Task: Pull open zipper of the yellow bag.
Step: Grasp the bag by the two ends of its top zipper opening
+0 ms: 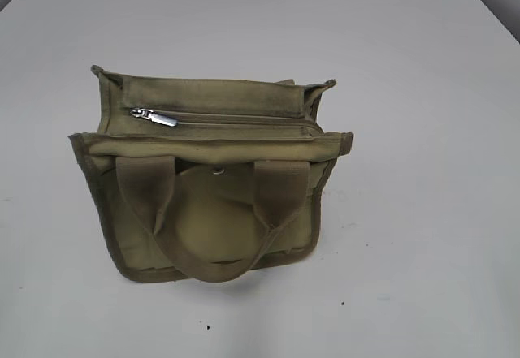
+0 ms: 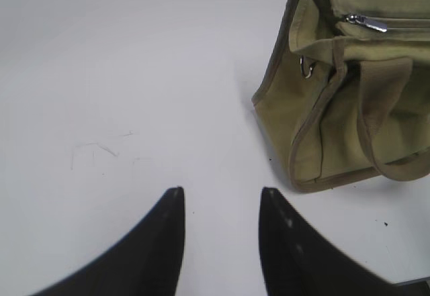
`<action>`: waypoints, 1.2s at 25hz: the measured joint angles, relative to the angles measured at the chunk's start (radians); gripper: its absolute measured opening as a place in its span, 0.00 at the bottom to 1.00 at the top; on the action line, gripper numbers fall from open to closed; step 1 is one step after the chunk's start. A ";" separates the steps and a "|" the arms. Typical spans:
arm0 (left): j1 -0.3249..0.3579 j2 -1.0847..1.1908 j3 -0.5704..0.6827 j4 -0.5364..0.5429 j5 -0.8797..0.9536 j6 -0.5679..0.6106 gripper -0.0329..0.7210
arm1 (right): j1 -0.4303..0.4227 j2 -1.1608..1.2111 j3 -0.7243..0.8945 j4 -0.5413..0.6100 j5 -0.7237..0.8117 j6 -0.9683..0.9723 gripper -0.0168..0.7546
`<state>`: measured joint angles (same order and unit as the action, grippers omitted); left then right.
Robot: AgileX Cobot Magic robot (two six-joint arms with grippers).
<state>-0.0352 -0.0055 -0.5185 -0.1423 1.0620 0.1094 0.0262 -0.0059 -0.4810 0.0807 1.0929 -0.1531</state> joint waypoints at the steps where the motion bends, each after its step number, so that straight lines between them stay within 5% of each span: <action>1: 0.000 0.000 0.000 0.000 0.000 0.000 0.43 | 0.000 0.000 0.000 0.000 0.000 0.000 0.63; 30: 0.000 0.000 0.000 0.000 0.000 0.000 0.43 | 0.000 0.000 0.000 0.000 0.000 0.000 0.63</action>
<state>-0.0352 -0.0055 -0.5185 -0.1423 1.0620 0.1094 0.0262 -0.0059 -0.4810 0.0807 1.0929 -0.1531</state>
